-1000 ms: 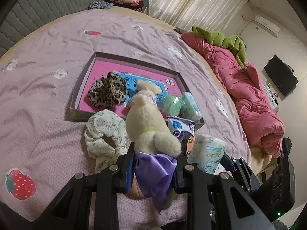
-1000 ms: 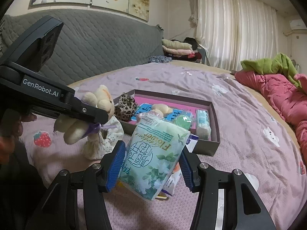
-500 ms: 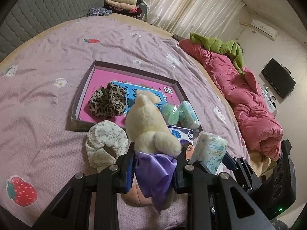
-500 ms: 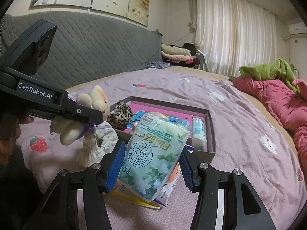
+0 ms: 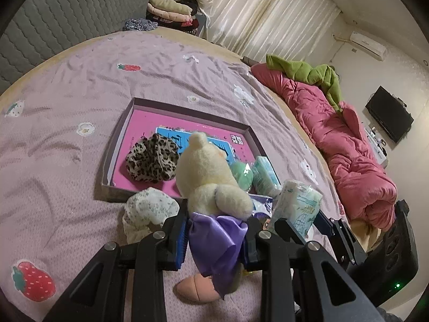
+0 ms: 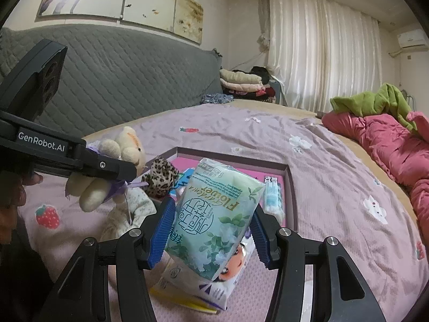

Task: Organize soft objects
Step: 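Lift the small bear and green tissue pack and carry them over the tray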

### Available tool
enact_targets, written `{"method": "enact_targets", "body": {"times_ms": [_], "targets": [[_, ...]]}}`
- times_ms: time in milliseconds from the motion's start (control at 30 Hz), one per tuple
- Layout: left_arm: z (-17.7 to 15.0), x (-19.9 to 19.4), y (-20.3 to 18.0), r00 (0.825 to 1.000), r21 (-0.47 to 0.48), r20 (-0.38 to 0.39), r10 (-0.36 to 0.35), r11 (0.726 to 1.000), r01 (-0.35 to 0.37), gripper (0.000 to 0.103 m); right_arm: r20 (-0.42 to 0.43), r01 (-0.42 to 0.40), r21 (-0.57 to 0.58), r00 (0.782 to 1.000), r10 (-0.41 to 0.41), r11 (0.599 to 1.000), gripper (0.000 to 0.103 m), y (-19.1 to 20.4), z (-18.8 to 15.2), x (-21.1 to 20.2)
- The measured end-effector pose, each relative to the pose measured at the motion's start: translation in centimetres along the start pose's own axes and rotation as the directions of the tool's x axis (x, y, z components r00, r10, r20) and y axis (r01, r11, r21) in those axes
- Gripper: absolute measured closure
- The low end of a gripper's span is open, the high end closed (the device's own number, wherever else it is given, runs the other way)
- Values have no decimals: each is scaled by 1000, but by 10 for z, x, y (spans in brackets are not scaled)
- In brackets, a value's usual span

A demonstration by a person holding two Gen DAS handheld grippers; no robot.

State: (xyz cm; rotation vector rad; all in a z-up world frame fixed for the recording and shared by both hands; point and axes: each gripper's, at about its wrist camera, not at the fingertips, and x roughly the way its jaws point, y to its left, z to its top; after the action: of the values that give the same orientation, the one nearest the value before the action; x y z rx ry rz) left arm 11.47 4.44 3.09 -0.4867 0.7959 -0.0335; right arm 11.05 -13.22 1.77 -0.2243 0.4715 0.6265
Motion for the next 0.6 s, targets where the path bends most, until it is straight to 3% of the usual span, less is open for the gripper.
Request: {"method": "enact_targets", "body": {"times_ms": [600], "targets": [[36, 27, 9, 999, 11, 43, 24, 1000, -24, 72, 71, 23, 80, 997, -29, 997, 47, -32, 27, 23]]}}
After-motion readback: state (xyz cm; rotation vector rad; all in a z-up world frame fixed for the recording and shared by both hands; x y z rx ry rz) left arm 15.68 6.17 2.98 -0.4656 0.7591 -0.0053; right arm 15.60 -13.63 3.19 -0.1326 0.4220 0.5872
